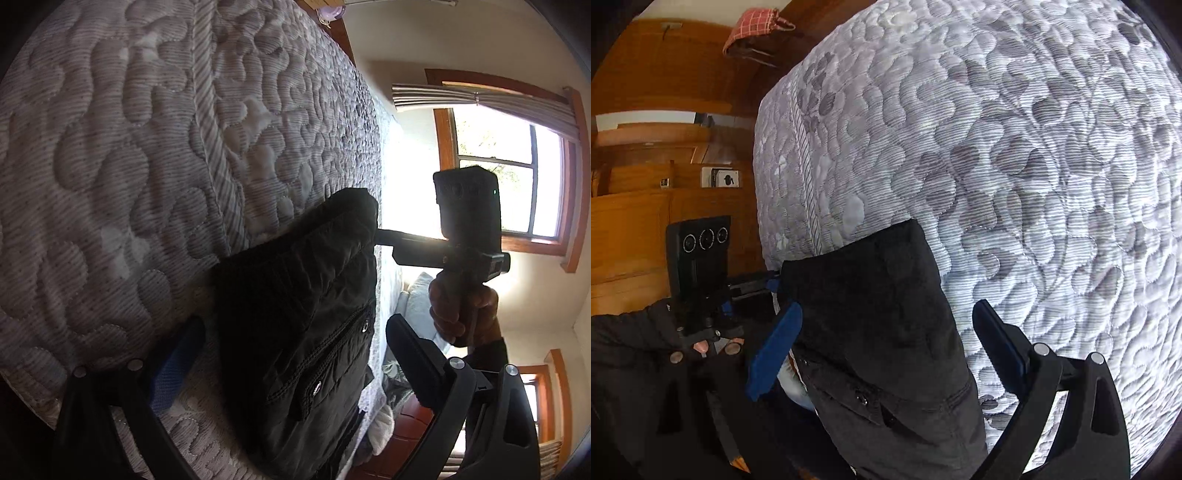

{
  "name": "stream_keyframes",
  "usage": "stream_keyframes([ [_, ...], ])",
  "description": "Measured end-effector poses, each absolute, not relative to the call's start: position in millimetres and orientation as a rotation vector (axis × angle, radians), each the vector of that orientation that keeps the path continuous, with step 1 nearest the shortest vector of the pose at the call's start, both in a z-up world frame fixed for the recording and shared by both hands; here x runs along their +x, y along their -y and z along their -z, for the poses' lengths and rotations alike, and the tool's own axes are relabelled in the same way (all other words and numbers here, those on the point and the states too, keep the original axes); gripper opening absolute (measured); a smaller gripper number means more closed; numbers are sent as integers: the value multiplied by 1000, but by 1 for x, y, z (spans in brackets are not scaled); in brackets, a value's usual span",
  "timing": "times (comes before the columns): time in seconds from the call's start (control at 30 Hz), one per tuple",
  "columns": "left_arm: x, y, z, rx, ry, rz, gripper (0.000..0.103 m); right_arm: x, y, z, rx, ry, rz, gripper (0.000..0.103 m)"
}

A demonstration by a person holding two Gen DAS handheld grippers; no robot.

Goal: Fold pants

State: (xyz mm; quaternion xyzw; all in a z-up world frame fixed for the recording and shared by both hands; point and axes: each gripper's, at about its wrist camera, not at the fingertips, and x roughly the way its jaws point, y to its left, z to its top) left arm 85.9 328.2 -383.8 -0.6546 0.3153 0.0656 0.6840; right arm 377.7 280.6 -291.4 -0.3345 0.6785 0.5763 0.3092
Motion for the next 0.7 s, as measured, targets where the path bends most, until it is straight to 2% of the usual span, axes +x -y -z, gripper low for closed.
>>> stream_keyframes([
  [0.23, 92, -323, 385, -1436, -709, -179, 99, 364, -295, 313, -929, -1840, -1583, 93],
  [0.27, 93, -322, 384, -1444, -706, -178, 95, 360, -301, 318, -939, -1845, -1589, 94],
  [0.3, 95, -322, 385, -1448, -717, -169, 84, 359, -303, 319, -942, -1854, -1594, 94],
  [0.37, 96, -322, 391, -1487, -742, -156, 73, 359, -305, 320, -938, -1873, -1603, 94],
  [0.63, 87, -334, 409, -1646, -661, -120, 73, 363, -312, 317, -960, -1937, -1614, 93],
  [0.67, 88, -334, 407, -1634, -673, -121, 73, 358, -314, 318, -970, -1937, -1618, 91],
  [0.7, 90, -333, 405, -1619, -682, -123, 72, 356, -315, 317, -976, -1935, -1626, 82],
])
